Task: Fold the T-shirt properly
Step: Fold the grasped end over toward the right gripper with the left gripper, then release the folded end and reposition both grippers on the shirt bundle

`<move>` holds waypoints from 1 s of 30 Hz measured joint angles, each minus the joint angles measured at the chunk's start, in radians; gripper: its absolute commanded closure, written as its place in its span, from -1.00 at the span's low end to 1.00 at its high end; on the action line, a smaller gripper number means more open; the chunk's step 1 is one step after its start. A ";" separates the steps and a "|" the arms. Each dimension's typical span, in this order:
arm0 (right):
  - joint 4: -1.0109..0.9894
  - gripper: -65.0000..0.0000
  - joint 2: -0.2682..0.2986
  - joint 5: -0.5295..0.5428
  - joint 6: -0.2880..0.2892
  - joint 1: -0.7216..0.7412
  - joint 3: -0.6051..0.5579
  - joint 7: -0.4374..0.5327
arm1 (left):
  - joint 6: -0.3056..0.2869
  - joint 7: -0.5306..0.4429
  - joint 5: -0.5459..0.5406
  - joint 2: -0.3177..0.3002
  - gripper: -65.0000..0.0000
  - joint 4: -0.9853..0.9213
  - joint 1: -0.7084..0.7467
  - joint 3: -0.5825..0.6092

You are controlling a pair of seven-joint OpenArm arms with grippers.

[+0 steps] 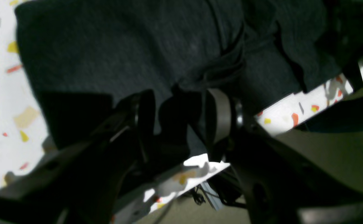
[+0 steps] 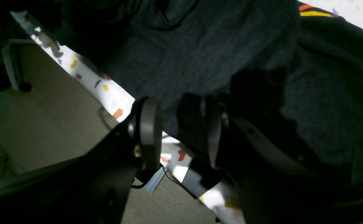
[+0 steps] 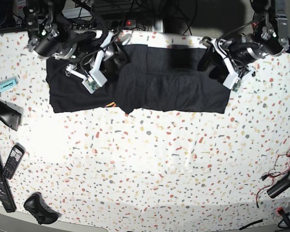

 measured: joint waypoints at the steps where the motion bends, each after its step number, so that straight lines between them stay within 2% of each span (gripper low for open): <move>1: 0.000 0.30 0.000 -0.001 0.000 0.000 0.000 0.000 | 0.000 -0.002 0.007 0.000 0.22 0.000 0.000 0.023; 3: 0.000 0.30 0.000 -0.001 0.000 0.000 0.000 0.000 | 0.014 -0.011 0.050 0.001 0.22 0.000 -0.001 0.080; 7: 0.000 0.30 0.000 -0.001 0.000 0.000 0.000 -0.012 | 0.151 -0.082 0.192 0.003 0.22 0.000 -0.002 0.141; 10: 0.000 0.30 0.000 -0.001 0.000 0.000 0.000 -0.020 | 0.157 -0.090 0.180 0.000 0.22 0.000 -0.010 0.141; 13: 0.000 0.30 0.000 0.000 0.000 0.000 0.000 -0.020 | 0.121 -0.079 0.124 0.001 0.22 0.000 -0.003 0.141; 17: 0.000 0.30 0.000 -0.002 0.000 0.000 0.000 -0.019 | 0.028 -0.006 0.014 0.001 0.22 0.000 -0.003 0.143; 20: 0.000 0.30 0.000 -0.002 0.000 0.000 0.000 -0.019 | -0.069 0.064 -0.091 0.000 0.22 0.000 -0.003 0.143; 22: 0.000 0.30 0.000 -0.002 0.000 0.000 0.000 -0.020 | -0.084 0.108 -0.208 0.000 0.22 0.000 -0.003 0.143; 24: 0.000 0.30 0.000 -0.002 0.000 0.000 0.000 -0.020 | -0.084 0.128 -0.280 0.000 0.22 0.000 -0.003 0.143; 27: 0.000 0.30 0.000 -0.002 0.000 0.000 0.000 -0.020 | -0.084 0.089 -0.264 0.001 0.22 0.000 -0.007 0.127; 30: 0.000 0.30 0.000 -0.002 0.000 0.000 0.000 -0.020 | -0.085 0.012 -0.144 0.001 0.22 0.000 -0.024 0.064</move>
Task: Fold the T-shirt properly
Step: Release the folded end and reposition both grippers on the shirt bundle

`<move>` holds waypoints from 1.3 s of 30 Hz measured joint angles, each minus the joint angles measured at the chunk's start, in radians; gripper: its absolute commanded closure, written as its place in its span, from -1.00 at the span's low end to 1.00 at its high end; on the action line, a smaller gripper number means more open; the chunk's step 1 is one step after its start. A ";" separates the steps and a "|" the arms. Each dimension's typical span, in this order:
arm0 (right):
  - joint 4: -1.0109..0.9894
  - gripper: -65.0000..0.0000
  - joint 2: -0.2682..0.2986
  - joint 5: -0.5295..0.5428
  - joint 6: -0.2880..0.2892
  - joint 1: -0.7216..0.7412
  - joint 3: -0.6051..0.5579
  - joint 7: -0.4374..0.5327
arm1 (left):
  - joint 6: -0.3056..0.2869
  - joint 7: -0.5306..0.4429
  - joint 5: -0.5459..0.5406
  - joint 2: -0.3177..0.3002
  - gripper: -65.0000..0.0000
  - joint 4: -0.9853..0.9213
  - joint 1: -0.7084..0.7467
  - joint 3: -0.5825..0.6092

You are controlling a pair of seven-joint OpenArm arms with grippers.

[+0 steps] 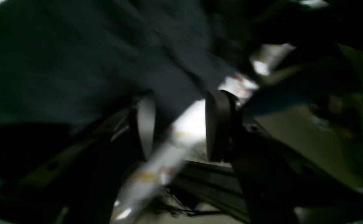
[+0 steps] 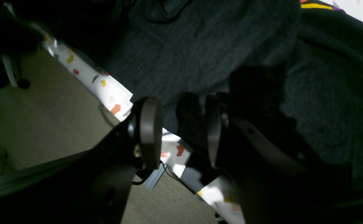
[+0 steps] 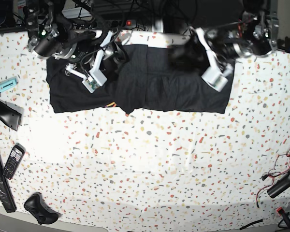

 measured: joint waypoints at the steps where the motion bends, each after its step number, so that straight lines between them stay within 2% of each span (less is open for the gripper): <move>1: 0.000 0.30 0.000 0.000 0.000 0.000 0.000 0.000 | 0.024 -0.030 0.047 0.000 0.22 0.000 -0.002 -0.025; 2: 0.000 0.30 0.000 0.000 0.000 0.000 0.000 0.000 | 0.033 -0.057 0.092 0.000 0.22 0.000 -0.002 -0.050; 5: 0.000 0.30 0.000 0.000 0.000 0.000 0.000 0.000 | 0.058 -0.058 0.167 -0.001 0.22 0.000 0.002 -0.105; 11: 0.000 0.30 0.000 0.000 0.000 0.000 0.000 0.000 | 0.052 -0.045 0.173 0.002 0.22 -0.018 0.003 -0.079; 18: 0.000 0.30 0.000 0.000 0.000 0.000 0.000 -0.004 | 0.055 -0.044 0.177 0.002 0.22 -0.147 -0.031 -0.013; 21: 0.000 0.30 0.000 0.000 0.000 0.000 0.000 -0.011 | 0.077 -0.045 0.172 0.002 0.22 -0.186 -0.059 -0.006; 23: 0.000 0.30 0.000 0.000 0.000 0.000 0.000 -0.011 | 0.072 -0.036 0.136 -0.001 0.22 -0.188 -0.062 -0.006; 25: 0.000 0.30 0.000 0.000 0.000 0.000 0.000 -0.011 | 0.000 -0.001 0.053 0.000 0.22 -0.188 -0.059 -0.007; 28: 0.000 0.30 0.000 0.000 0.000 0.000 0.000 -0.011 | 0.001 0.080 -0.076 0.002 0.22 -0.188 -0.060 -0.006; 31: 0.000 0.30 0.000 0.000 0.000 0.000 0.000 -0.011 | 0.002 0.146 -0.130 0.001 0.22 -0.188 -0.054 -0.006; 35: 0.000 0.30 0.000 0.000 0.000 0.000 0.000 -0.011 | 0.002 0.147 -0.193 -0.001 0.22 -0.188 -0.020 0.020; 39: 0.000 0.30 0.000 0.002 0.000 0.000 0.000 -0.011 | 0.002 0.150 -0.198 -0.001 0.22 -0.188 -0.014 0.136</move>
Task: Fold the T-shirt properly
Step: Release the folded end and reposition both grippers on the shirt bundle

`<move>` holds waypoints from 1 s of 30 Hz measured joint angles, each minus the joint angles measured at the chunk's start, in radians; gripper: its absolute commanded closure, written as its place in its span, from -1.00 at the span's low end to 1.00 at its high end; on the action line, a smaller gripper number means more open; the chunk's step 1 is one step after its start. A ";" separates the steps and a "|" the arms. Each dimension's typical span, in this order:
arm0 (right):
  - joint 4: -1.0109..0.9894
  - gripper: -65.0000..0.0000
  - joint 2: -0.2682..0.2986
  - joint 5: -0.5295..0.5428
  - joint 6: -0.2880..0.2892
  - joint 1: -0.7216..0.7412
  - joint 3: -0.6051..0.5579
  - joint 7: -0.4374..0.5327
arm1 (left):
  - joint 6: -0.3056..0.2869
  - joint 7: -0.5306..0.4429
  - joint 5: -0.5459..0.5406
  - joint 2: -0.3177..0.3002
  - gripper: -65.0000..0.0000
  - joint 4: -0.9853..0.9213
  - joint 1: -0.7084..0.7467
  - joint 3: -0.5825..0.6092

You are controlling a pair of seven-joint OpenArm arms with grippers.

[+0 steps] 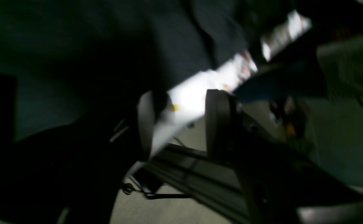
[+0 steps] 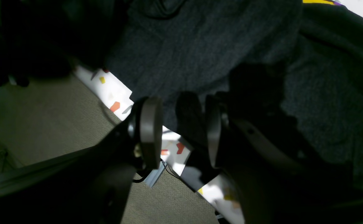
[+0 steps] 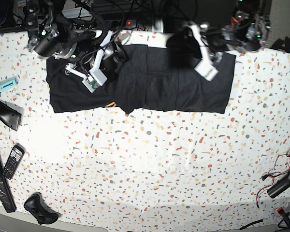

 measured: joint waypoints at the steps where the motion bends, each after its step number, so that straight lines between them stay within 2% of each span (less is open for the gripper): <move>1: 0.000 0.30 0.000 0.000 0.000 0.000 0.000 0.000 | 0.000 -0.002 -0.005 0.000 0.22 0.000 -0.002 0.030; 5: 0.000 0.30 0.000 0.000 0.000 0.000 0.000 0.000 | 0.000 0.001 -0.014 0.000 0.22 0.000 -0.026 0.082; 7: 0.000 0.30 0.000 0.000 -0.001 0.000 0.001 0.000 | 0.000 -0.001 -0.070 -0.001 0.22 0.000 -0.046 0.061; 10: 0.000 0.30 -0.001 0.027 -0.057 0.000 0.032 -0.065 | 0.000 0.002 -0.124 -0.005 0.22 0.012 -0.064 -0.021; 13: 0.000 0.30 0.000 0.089 -0.064 0.001 0.129 -0.123 | 0.000 0.013 -0.123 -0.006 0.22 0.036 -0.064 -0.146; 17: 0.000 0.30 -0.001 0.177 -0.064 0.005 0.321 -0.122 | 0.000 0.009 -0.123 -0.005 0.22 0.050 -0.064 -0.315; 21: -0.001 0.30 0.003 0.189 -0.064 0.012 0.491 -0.122 | 0.000 0.009 -0.100 -0.005 0.22 0.050 -0.065 -0.435; 25: -0.059 0.30 0.063 0.213 -0.066 0.031 0.573 -0.126 | 0.000 0.009 -0.086 -0.013 0.22 0.050 -0.062 -0.481; 30: -0.265 0.30 0.148 0.233 -0.069 0.087 0.579 -0.120 | 0.000 0.011 -0.086 -0.031 0.22 0.050 -0.063 -0.481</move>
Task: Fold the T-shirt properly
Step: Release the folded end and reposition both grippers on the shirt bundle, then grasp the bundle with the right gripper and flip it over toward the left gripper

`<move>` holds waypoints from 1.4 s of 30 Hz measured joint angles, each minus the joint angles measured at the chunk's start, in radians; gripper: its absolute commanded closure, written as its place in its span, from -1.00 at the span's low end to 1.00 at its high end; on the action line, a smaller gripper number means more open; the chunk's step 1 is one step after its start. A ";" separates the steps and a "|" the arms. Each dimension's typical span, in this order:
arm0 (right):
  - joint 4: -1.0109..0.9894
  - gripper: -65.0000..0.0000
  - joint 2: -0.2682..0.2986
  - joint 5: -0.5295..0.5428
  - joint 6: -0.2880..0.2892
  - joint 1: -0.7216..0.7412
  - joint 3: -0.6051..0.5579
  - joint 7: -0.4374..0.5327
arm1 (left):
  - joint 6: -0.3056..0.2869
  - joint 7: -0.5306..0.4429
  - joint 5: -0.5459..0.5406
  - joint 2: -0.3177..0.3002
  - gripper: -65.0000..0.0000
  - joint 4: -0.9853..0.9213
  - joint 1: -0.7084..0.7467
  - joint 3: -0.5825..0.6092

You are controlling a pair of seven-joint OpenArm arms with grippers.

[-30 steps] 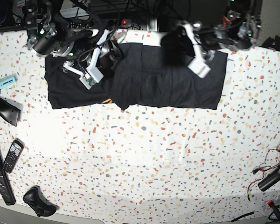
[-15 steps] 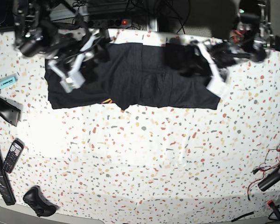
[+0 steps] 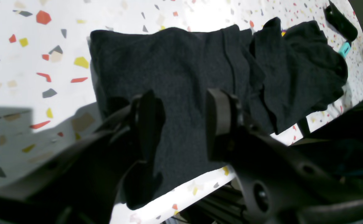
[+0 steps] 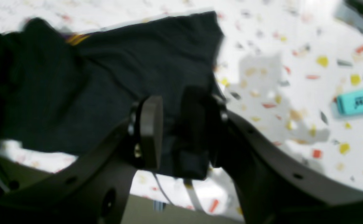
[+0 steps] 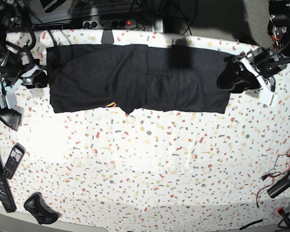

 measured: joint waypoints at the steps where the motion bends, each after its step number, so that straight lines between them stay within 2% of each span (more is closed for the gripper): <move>1: -0.054 0.30 0.012 0.003 0.000 0.019 0.000 -0.002 | 0.000 0.001 0.000 0.000 0.22 0.000 0.000 0.000; 4: -0.197 0.30 0.063 0.078 0.000 0.095 -0.002 -0.005 | 0.000 0.002 0.000 0.000 0.22 0.000 0.000 0.000; 9: -0.399 0.30 0.131 0.108 0.005 0.182 -0.026 0.010 | 0.000 0.001 0.000 0.000 0.22 0.000 0.000 0.000; 11: -0.469 0.30 0.151 0.121 0.031 0.188 -0.071 0.001 | 0.000 0.001 0.000 0.000 0.22 0.000 0.000 0.000; 14: -0.530 0.30 0.161 0.178 0.058 0.188 -0.156 0.002 | 0.000 0.000 0.000 0.000 0.22 0.000 0.000 0.000; 19: -0.552 0.30 0.168 0.192 0.065 0.209 -0.295 0.018 | 0.000 -0.006 0.025 0.000 0.22 0.000 0.000 0.000; 22: -0.556 0.30 0.163 0.191 0.060 0.224 -0.339 0.034 | 0.000 -0.006 0.051 0.001 0.22 0.000 0.000 0.000; 33: -0.555 0.35 0.068 0.200 0.056 0.235 -0.341 0.047 | 0.000 -0.025 0.064 0.000 0.22 0.000 0.000 0.000; 36: -0.555 0.58 0.049 0.203 0.057 0.237 -0.341 0.047 | 0.000 -0.025 0.064 0.000 0.22 0.000 0.000 0.000; 39: -0.556 0.96 0.035 0.209 0.057 0.233 -0.344 0.042 | 0.000 -0.025 0.064 0.000 0.22 0.000 0.000 0.000; 42: -0.557 1.00 0.035 0.210 0.058 0.229 -0.348 0.040 | 0.000 -0.025 0.064 0.000 0.22 0.000 0.000 0.000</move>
